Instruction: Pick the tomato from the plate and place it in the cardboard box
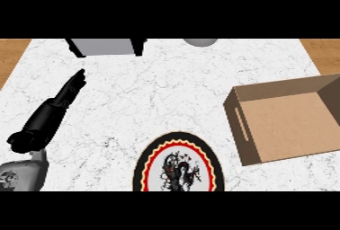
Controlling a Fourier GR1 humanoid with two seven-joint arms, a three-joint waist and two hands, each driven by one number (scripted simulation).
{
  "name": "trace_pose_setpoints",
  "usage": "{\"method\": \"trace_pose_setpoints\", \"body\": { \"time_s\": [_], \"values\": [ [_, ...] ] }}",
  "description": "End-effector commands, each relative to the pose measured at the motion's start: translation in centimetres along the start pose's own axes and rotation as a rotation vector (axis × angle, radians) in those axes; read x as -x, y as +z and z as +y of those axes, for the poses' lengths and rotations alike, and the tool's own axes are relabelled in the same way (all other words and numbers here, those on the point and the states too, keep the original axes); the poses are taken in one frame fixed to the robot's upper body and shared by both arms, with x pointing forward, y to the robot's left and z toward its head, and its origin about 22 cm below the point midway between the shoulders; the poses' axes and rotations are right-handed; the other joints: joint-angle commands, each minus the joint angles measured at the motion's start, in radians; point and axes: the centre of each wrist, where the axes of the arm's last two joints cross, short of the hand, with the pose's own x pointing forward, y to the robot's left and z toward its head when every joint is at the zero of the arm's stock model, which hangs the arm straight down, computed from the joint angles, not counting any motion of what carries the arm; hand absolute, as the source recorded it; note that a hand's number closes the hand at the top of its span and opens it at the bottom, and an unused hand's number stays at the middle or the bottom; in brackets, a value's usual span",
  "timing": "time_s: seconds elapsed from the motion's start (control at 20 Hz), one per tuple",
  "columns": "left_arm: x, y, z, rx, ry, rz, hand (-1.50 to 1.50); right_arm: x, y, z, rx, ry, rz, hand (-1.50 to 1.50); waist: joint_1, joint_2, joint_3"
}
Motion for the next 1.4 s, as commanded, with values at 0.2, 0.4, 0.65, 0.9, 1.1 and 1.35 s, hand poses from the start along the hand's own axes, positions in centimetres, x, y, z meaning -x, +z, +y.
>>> {"method": "trace_pose_setpoints", "body": {
  "time_s": [0.2, 0.4, 0.65, 0.9, 1.1, 1.35],
  "values": [
    [-0.7, -0.6, -0.9, -0.013, -0.001, 0.003, 0.0, -3.6, 3.8, -8.8, 0.228, -0.069, 0.077, 1.5, 0.001, 0.006, 0.003],
    [-0.4, -0.1, -1.2, 0.007, 0.009, 0.004, 0.0, -3.9, 4.6, -9.7, 0.369, -0.187, 0.298, 1.5, 0.002, 0.009, 0.002],
    [-0.4, -0.3, -1.5, 0.033, 0.006, -0.023, 0.0, -1.1, 6.5, -11.2, 0.447, -0.198, 0.47, 1.5, 0.044, 0.019, 0.001],
    [-0.8, -1.3, -1.5, 0.049, 0.016, -0.043, 0.0, 2.7, 8.3, -14.5, 0.524, -0.216, 0.593, 1.5, 0.061, 0.019, 0.001],
    [-0.4, -1.8, -2.5, 0.063, 0.009, -0.046, 0.0, 8.2, 10.7, -18.4, 0.51, -0.091, 0.702, 1.5, 0.074, 0.02, 0.002],
    [0.5, -2.2, -2.4, 0.062, 0.021, -0.029, 0.0, 12.3, 12.8, -19.5, 0.237, -0.121, 0.771, 1.5, 0.07, 0.021, 0.002]
  ]
}}
